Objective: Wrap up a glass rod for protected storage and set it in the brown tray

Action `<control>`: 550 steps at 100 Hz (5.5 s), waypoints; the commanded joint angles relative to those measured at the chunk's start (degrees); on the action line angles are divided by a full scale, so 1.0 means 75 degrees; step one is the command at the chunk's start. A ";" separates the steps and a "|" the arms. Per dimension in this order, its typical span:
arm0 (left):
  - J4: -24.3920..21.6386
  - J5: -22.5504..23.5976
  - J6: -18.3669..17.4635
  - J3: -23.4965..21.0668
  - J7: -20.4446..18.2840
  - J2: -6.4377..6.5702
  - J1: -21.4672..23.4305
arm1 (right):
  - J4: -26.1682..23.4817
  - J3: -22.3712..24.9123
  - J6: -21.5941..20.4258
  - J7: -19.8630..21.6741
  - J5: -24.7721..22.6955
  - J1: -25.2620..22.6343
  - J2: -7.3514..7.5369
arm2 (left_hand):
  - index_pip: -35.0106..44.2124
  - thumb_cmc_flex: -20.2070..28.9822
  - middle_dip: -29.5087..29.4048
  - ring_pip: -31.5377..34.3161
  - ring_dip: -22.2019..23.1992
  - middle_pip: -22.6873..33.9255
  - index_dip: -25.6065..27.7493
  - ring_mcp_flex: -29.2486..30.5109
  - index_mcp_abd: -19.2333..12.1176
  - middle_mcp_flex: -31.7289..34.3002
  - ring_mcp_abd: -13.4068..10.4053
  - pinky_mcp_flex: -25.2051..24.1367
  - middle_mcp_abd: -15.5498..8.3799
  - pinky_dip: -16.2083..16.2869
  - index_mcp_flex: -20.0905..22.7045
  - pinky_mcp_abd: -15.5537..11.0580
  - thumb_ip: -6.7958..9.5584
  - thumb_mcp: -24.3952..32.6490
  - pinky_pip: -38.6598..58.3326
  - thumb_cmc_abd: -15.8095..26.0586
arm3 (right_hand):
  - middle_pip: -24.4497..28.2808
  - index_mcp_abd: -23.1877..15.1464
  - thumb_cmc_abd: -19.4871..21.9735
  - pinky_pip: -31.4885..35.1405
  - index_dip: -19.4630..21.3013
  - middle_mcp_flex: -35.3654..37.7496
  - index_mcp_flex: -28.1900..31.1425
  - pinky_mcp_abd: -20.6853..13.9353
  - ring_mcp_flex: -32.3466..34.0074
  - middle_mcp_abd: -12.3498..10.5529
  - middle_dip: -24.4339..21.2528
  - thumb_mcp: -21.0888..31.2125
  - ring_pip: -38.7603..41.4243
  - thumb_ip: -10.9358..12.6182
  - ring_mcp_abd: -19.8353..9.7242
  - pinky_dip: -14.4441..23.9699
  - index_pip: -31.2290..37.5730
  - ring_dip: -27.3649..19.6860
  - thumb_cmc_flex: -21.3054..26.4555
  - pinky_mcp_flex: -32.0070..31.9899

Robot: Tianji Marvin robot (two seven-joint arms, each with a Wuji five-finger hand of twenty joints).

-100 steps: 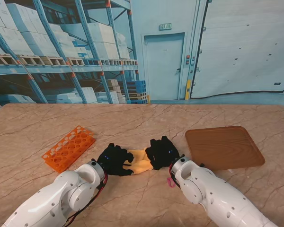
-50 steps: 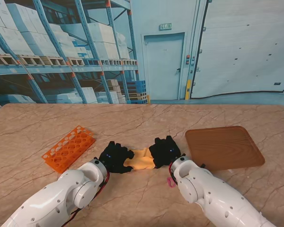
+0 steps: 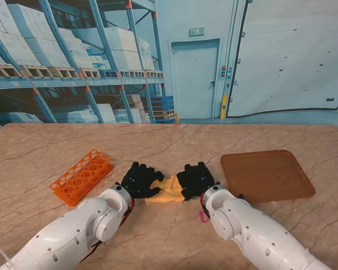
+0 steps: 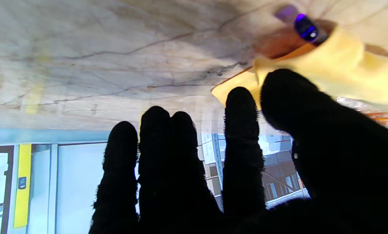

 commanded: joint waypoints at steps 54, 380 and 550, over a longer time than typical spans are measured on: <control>0.0698 0.0109 0.0320 0.0409 0.0428 -0.0122 -0.0428 | 0.0055 -0.0021 -0.0095 -0.0041 -0.0018 0.0152 -0.0021 | -0.0640 -0.0470 -0.0340 0.0051 -0.0121 -0.0037 -0.0606 -0.0477 0.0487 -0.0771 -0.0247 -0.0280 -0.0012 -0.0292 -0.0917 -0.0177 0.0240 0.0300 -0.0072 -0.0304 | -0.0367 0.0797 0.1257 0.0181 0.1526 -0.1663 -0.2165 0.0075 -0.0645 0.0524 -0.0145 -0.1732 -0.0240 0.0172 -0.0056 -0.0269 -0.2279 -0.0555 -0.1042 -0.0248; -0.0154 0.0533 -0.1567 -0.0914 0.0448 0.0132 0.0771 | -0.0773 0.0929 -0.1892 0.0814 -0.0233 -0.0506 0.0294 | 0.3843 0.1091 -0.0370 -0.0215 -0.0492 0.0283 0.0270 -0.0614 -0.0063 -0.0621 -0.0680 -0.0892 -0.0410 -0.0717 0.0753 -0.0272 -0.0502 0.2111 -0.0774 -0.1990 | -0.0517 -0.1058 0.1326 -0.0058 0.0478 -0.0780 -0.0089 -0.0093 -0.0523 0.0085 -0.0274 -0.0529 -0.0220 -0.0797 -0.0185 -0.0130 0.0052 -0.0670 0.0975 -0.0333; -0.0505 0.1407 -0.3954 -0.2179 0.0818 0.0394 0.1516 | -0.1737 0.1832 -0.2381 0.0707 -0.0821 -0.1424 0.0391 | 0.2855 -0.0312 -0.0940 -0.0874 -0.0601 -0.0349 0.0293 -0.0599 -0.0571 -0.0785 -0.1066 -0.1024 -0.0584 -0.0515 0.0624 -0.0267 -0.0646 0.0616 -0.1827 -0.1056 | -0.1221 -0.0696 0.1197 -0.0832 0.0476 -0.0883 -0.0850 0.0020 -0.0624 -0.0022 -0.0343 -0.0724 -0.1120 -0.0673 -0.0217 0.0084 -0.0583 -0.0782 0.0146 -0.0413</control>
